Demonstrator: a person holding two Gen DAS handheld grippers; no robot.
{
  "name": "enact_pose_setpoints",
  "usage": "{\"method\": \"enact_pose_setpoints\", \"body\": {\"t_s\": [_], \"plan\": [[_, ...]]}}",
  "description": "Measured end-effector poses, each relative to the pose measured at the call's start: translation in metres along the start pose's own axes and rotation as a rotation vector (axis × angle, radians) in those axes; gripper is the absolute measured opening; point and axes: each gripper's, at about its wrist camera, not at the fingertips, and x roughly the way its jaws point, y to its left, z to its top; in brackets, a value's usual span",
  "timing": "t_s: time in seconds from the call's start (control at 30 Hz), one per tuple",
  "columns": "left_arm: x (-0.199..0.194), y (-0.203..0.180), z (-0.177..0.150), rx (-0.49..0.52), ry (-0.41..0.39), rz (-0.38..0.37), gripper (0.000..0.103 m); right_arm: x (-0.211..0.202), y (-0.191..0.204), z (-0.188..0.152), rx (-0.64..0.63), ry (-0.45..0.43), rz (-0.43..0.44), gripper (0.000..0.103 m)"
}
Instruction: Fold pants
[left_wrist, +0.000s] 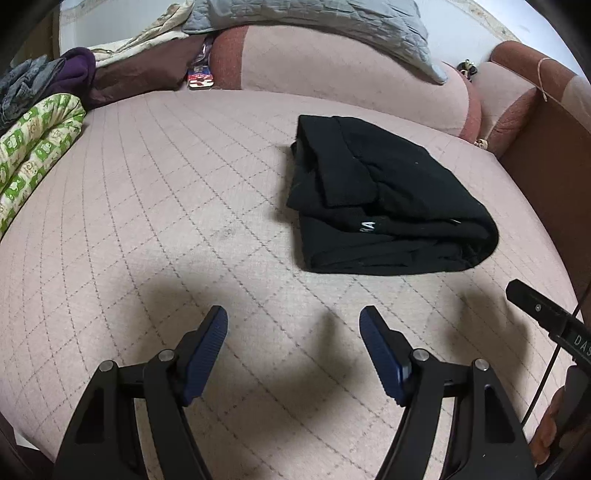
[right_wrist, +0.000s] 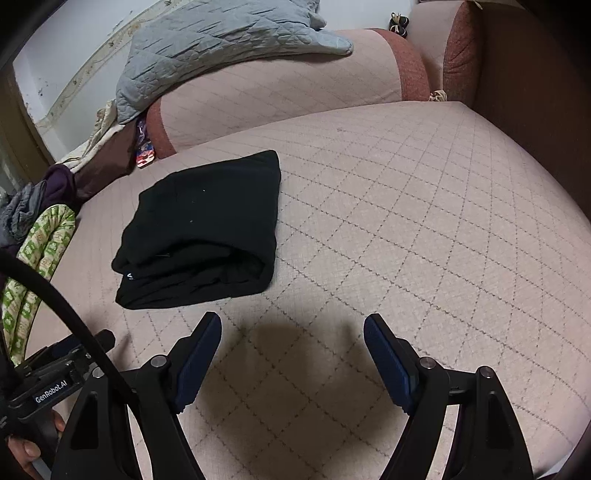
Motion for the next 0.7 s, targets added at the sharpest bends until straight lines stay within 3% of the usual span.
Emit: {"method": "enact_pose_setpoints", "body": {"t_s": [0.7], "plan": [[0.015, -0.010, 0.002, 0.043, 0.036, 0.009, 0.073, 0.013, 0.018, -0.001, -0.062, 0.002, -0.001, 0.084]]}}
